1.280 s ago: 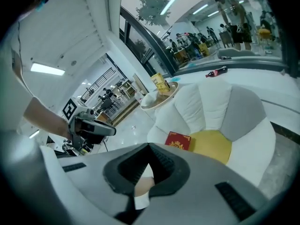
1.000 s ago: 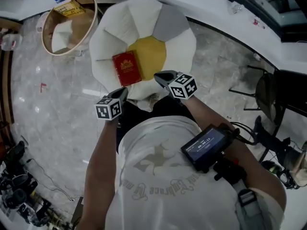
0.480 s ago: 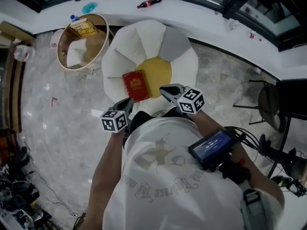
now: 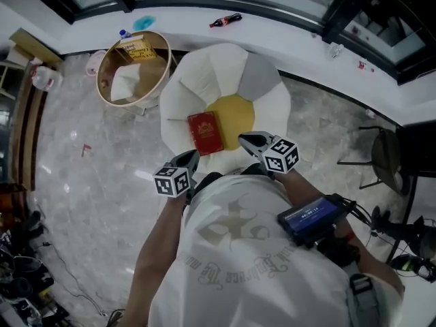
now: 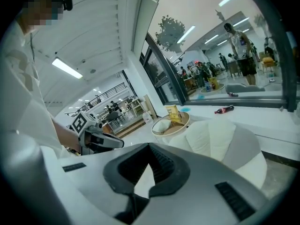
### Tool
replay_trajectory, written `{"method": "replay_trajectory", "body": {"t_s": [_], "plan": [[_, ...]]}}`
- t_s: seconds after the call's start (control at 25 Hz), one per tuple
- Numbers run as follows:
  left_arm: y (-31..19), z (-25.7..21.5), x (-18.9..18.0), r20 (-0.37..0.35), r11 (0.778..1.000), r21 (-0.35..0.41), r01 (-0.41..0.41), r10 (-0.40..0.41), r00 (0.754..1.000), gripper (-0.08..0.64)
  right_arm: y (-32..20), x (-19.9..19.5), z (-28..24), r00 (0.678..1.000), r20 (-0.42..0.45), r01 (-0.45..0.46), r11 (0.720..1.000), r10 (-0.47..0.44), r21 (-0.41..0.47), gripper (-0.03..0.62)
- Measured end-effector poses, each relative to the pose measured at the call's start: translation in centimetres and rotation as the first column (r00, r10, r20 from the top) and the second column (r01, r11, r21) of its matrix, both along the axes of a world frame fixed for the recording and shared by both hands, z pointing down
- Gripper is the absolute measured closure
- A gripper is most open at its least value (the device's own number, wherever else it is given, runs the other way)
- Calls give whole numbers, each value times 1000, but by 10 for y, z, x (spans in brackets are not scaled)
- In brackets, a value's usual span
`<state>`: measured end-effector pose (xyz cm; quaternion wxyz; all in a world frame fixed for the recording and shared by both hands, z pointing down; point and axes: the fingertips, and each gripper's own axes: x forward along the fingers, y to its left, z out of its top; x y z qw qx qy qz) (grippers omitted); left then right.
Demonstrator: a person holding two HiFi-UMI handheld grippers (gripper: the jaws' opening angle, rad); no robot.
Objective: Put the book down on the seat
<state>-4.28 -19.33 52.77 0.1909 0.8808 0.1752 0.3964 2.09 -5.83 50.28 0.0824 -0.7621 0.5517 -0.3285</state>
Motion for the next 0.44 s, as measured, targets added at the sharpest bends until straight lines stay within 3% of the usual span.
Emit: {"method": "replay_trajectory", "body": {"t_s": [0.44], "plan": [[-9, -7, -7, -3, 999, -2, -34, 34, 999, 549, -15, -7, -7, 999, -32, -1, 999, 0, -32, 577]]}}
